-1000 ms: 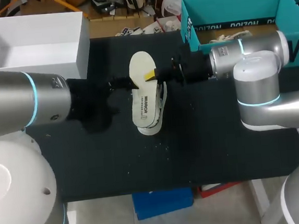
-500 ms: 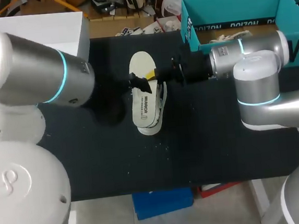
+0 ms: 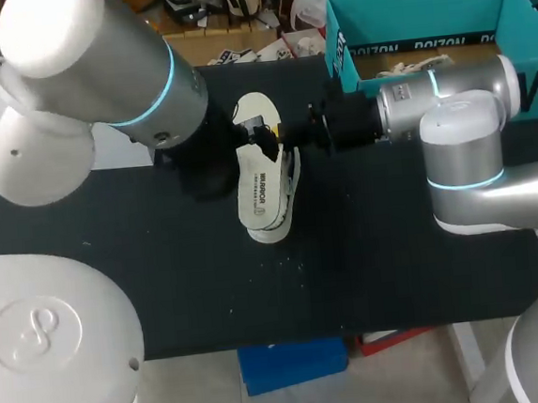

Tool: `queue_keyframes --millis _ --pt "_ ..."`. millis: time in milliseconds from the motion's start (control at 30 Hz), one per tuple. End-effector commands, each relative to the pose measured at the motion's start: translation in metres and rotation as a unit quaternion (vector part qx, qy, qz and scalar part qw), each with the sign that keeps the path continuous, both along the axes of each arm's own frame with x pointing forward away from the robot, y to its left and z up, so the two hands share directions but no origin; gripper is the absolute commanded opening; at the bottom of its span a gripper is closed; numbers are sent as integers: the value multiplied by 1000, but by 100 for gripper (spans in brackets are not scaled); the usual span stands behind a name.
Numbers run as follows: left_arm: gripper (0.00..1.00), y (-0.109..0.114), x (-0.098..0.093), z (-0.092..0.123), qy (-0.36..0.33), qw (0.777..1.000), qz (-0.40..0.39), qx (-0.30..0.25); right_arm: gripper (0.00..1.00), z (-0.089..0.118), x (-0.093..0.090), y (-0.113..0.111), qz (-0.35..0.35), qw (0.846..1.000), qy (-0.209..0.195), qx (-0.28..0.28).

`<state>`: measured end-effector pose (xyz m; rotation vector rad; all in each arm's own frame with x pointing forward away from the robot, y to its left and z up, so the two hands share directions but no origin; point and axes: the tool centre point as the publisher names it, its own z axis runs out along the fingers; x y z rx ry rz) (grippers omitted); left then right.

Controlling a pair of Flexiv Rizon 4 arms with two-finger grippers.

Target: Take the shoe out of the shoebox, open the shoe tongue, remove and reinsert the insole, then place the shoe into the shoebox

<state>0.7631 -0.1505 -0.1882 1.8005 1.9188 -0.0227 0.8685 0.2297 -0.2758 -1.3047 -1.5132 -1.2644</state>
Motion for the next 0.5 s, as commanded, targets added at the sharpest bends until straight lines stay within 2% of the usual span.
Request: queue_keyframes --millis 33,500 --pt "100 -2 -2 3 4 999 16 46 0 0 0 1 -1 1000 0 0" --pt "100 -4 -11 -6 9 998 -58 37 0 0 0 1 -1 1000 0 0"
